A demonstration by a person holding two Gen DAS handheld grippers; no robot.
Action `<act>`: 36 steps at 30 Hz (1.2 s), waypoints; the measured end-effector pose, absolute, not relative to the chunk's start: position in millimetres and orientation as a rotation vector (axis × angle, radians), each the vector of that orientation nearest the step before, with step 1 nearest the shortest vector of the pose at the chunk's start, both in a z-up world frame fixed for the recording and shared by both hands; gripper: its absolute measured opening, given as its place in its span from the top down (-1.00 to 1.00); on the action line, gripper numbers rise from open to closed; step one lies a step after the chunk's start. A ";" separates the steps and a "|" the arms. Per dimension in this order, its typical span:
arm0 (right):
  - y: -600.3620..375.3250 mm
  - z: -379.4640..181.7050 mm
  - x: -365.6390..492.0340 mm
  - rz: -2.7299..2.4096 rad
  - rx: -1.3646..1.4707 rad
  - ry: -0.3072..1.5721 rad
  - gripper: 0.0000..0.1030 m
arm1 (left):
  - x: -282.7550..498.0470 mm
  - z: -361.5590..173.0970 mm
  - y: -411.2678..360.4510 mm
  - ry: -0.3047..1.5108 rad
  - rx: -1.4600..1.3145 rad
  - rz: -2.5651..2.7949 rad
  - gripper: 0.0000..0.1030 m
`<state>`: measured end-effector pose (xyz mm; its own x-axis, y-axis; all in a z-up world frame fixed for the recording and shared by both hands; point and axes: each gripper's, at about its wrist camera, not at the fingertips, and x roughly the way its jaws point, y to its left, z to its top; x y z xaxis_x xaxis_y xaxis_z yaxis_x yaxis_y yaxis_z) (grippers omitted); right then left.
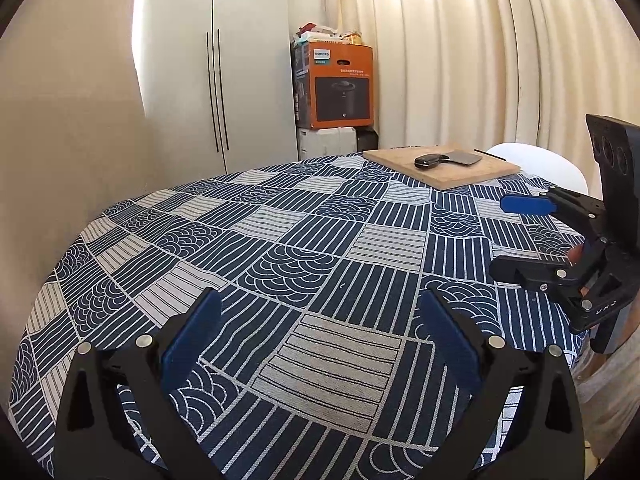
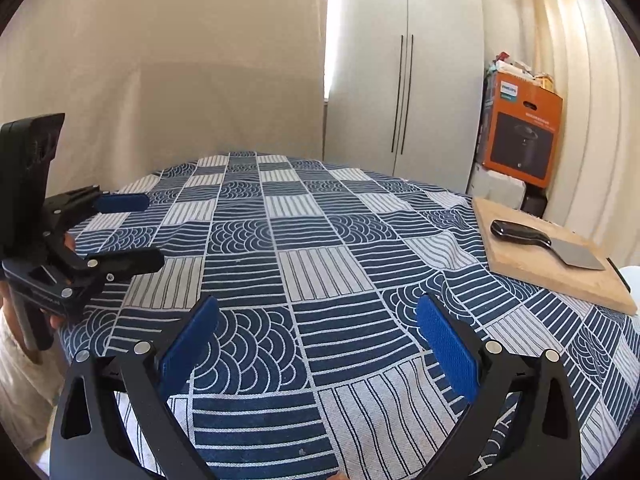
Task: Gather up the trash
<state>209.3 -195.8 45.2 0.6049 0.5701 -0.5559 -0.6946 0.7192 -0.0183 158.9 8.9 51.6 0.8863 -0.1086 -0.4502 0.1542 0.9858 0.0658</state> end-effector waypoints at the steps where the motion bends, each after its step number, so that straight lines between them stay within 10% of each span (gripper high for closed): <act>1: -196.0 45.4 208.6 0.738 -0.243 0.553 -0.85 | 158.5 51.6 8.7 0.460 0.102 -0.138 -0.89; 36: -196.2 45.3 215.4 0.778 -0.215 0.591 -0.85 | 161.0 49.5 6.7 0.481 0.118 -0.154 -0.89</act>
